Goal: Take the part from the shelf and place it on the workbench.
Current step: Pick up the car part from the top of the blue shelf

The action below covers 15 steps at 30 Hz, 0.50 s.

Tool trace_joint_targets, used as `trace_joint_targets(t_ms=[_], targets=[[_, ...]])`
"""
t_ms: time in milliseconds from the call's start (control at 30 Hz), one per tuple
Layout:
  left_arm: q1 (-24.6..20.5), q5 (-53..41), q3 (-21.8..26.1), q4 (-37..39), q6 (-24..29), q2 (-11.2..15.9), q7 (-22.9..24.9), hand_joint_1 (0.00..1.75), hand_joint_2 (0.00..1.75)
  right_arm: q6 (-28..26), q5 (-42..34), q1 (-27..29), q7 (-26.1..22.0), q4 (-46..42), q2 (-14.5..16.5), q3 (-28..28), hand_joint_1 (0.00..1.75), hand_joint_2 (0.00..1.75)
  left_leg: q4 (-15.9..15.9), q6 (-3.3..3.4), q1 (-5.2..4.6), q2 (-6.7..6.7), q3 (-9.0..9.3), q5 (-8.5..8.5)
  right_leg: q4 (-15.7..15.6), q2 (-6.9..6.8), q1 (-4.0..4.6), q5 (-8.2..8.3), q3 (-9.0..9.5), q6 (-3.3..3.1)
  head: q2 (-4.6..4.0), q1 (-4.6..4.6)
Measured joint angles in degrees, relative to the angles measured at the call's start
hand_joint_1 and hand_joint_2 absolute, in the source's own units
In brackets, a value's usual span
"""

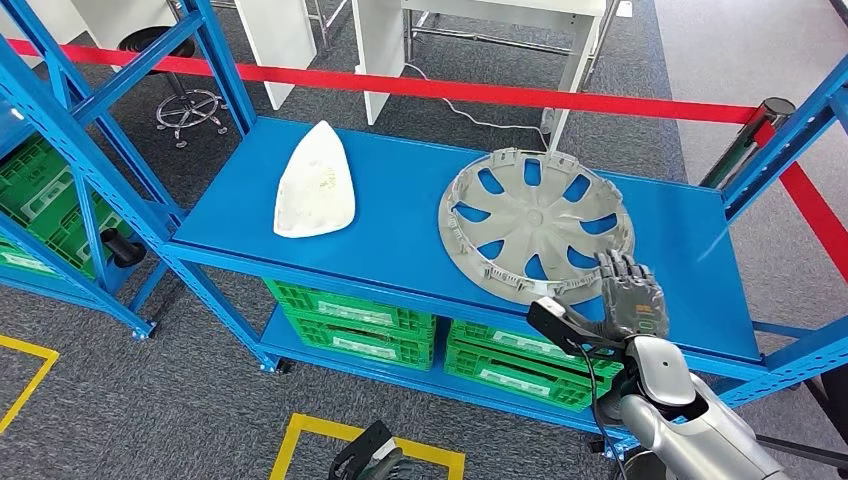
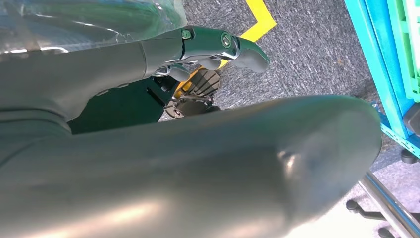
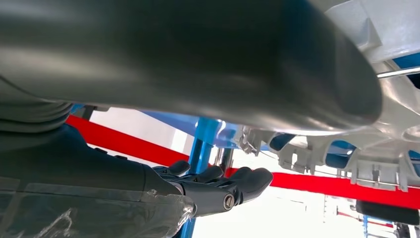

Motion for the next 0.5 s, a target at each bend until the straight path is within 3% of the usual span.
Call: trace_joint_targets(t_ms=[100, 233, 500], targets=[[0.0, 0.1, 0.0, 0.0, 0.1, 0.0, 0.0, 0.00, 0.00, 0.7, -0.7, 0.1, 0.8, 0.0, 0.0, -0.1, 0.00, 0.00, 0.0, 0.00, 0.00, 0.00, 0.00, 0.00, 0.0, 0.00, 0.00, 0.00, 0.01, 0.00, 0.00, 0.00], [0.0, 0.1, 0.0, 0.0, 0.2, 0.0, 0.0, 0.00, 0.00, 1.5, -1.6, 0.3, 1.1, 0.0, 0.0, -0.2, 0.00, 1.75, 0.0, 0.00, 0.00, 0.00, 0.01, 0.00, 0.0, 0.00, 0.00, 0.00, 0.01, 0.00, 0.00, 0.01], [0.2, 0.1, 0.0, 0.0, 0.2, 0.0, 0.0, 0.00, 0.00, 2.2, -2.3, 0.8, 1.4, 0.0, 0.1, -0.5, 0.00, 1.75, 0.0, 0.00, 0.00, 0.00, 0.03, 0.00, 0.0, 0.00, 0.00, 0.00, 0.03, 0.00, 0.00, -0.01]])
